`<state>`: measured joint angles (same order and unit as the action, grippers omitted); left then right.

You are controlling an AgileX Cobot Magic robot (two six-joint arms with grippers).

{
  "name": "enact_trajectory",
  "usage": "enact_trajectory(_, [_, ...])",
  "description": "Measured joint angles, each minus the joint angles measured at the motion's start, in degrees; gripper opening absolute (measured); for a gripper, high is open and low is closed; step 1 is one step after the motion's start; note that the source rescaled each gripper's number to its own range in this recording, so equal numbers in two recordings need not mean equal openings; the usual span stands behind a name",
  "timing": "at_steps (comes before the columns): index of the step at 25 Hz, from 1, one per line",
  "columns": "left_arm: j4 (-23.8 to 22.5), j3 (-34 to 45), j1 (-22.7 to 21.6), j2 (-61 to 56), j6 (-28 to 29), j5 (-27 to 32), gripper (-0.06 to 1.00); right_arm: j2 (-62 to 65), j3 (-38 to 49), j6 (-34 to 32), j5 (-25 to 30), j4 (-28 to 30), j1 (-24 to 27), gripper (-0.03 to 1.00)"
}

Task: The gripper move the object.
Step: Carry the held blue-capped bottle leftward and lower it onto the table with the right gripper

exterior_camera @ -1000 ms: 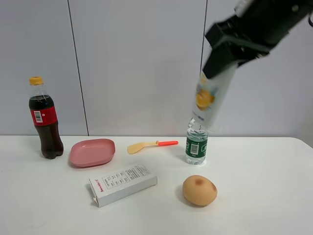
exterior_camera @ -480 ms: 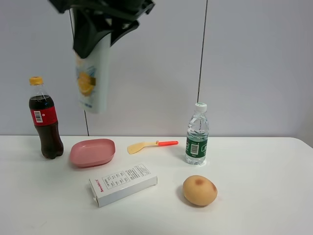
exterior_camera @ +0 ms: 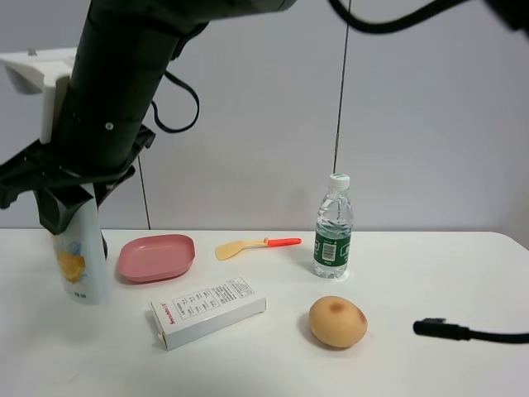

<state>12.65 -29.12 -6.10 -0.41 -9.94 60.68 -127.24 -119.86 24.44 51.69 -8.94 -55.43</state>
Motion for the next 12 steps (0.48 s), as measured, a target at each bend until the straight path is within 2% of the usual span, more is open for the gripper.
enact_trajectory(12, [0.0, 0.0, 0.0, 0.0, 0.0, 0.0, 1.0, -5.5, 0.0, 0.4, -10.8, 1.2, -0.3, 0.0])
